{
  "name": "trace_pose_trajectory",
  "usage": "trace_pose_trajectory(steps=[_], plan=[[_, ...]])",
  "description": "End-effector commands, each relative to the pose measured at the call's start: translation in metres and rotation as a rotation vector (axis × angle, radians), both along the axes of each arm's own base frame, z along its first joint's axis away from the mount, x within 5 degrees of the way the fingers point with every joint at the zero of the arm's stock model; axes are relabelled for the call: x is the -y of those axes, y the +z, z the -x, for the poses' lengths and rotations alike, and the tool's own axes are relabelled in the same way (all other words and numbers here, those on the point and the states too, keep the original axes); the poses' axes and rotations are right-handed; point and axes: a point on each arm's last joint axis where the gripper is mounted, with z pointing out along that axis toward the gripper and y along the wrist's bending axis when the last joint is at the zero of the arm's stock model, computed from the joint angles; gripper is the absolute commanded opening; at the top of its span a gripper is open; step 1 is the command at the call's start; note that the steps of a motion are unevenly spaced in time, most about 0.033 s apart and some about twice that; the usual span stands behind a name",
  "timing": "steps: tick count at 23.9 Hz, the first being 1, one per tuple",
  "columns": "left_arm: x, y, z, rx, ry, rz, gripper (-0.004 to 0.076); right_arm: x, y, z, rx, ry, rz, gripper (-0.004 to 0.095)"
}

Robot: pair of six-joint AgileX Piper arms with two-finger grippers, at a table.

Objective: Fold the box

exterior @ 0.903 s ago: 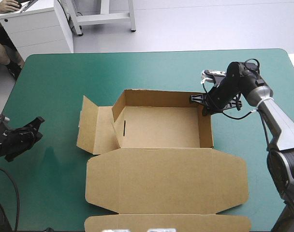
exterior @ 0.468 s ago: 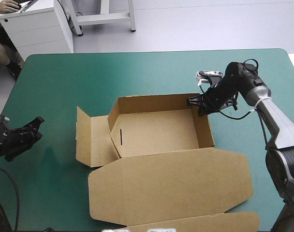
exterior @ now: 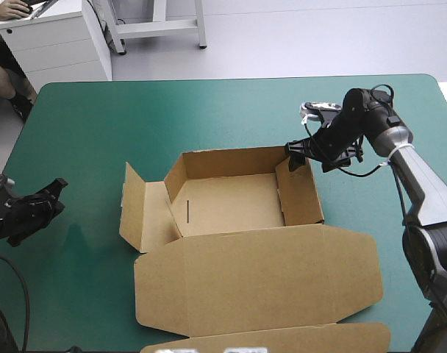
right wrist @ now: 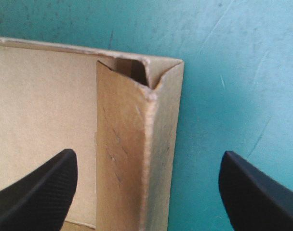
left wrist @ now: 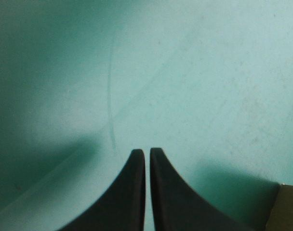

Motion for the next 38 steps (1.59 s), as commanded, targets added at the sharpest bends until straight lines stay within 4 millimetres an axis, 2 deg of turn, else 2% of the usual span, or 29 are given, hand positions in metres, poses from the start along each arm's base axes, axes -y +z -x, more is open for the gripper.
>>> trace_pose_trajectory(steps=[1,3,8,10,13,18,21,26,29,32,38], plan=[[0.001,0.017,-0.001,0.067,0.013,-0.022,0.001,0.006,0.052,0.008,0.118,-0.041,0.004,0.0762],[0.001,0.017,-0.001,0.067,0.013,-0.022,0.001,0.007,0.067,0.012,0.16,-0.059,-0.008,0.0762],[0.001,0.017,-0.001,0.066,0.011,-0.021,0.001,0.014,0.091,0.029,0.226,-0.08,0.008,0.075],[0.001,0.017,-0.001,0.066,0.011,-0.021,0.001,0.017,0.1,0.04,0.251,-0.085,0.016,0.075],[0.0,0.017,-0.001,0.065,0.02,-0.023,0.001,0.024,0.108,0.069,0.285,-0.105,0.107,0.075],[0.0,0.016,-0.001,0.062,0.012,-0.034,0.0009,0.0,0.114,0.089,0.296,-0.051,0.075,0.075],[0.0,0.016,-0.001,0.062,0.012,-0.034,0.001,-0.011,0.096,0.081,0.241,-0.04,0.098,0.075],[0.0,0.016,-0.001,0.062,0.013,-0.032,0.0006,-0.021,0.057,0.052,0.129,-0.034,0.142,0.075],[0.0,0.016,-0.001,0.063,0.013,-0.031,0.0006,-0.025,0.042,0.043,0.094,-0.004,0.154,0.075],[0.0,0.016,-0.001,0.063,0.013,-0.031,0.0006,-0.027,0.032,0.038,0.067,0.008,0.165,0.075],[0.001,0.017,-0.002,0.078,0.031,-0.007,0.0006,-0.022,0.003,0.042,-0.001,0.017,0.238,0.0742]])
